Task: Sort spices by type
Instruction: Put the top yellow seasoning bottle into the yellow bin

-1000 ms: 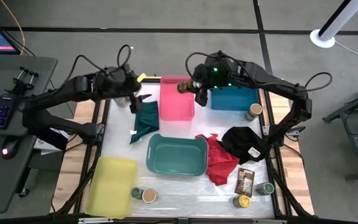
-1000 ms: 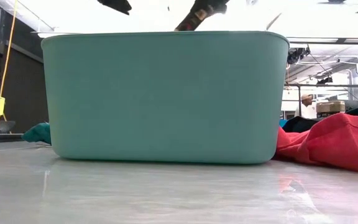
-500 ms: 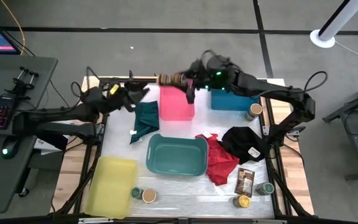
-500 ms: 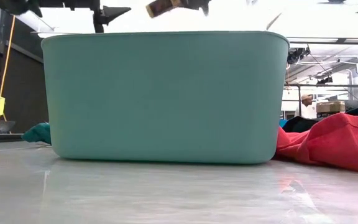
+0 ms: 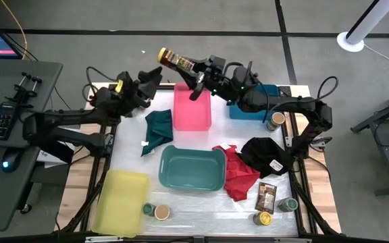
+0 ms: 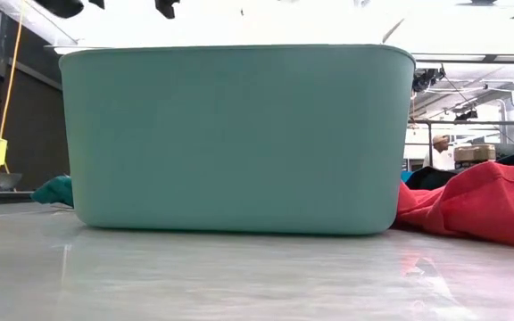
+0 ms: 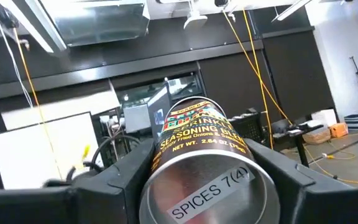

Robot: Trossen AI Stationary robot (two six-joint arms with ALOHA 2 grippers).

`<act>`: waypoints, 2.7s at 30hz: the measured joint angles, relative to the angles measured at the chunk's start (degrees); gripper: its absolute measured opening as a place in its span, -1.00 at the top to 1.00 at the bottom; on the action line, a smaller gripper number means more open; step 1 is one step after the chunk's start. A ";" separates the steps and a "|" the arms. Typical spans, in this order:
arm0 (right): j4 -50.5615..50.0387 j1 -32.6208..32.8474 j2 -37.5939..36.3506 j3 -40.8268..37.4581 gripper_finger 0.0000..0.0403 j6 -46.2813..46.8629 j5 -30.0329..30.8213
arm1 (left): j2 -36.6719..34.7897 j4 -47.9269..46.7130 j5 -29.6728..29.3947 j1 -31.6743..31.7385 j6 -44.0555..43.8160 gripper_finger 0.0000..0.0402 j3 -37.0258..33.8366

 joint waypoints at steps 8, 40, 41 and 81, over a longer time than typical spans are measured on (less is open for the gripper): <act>0.91 0.60 0.11 0.00 -0.03 2.23 -1.92 | 5.51 -0.09 3.65 0.25 1.06 -0.44 6.67; 1.03 2.41 0.19 0.00 -0.49 1.80 -2.83 | 7.74 -0.25 7.08 3.24 -1.22 0.05 11.29; 1.02 2.12 0.00 0.00 -0.57 1.81 -2.71 | 7.65 -0.81 7.07 3.54 -1.24 0.05 11.28; -40.21 -0.46 -15.02 0.00 -0.76 9.12 -0.31 | -7.05 -101.95 -27.69 -71.63 -22.91 0.05 6.20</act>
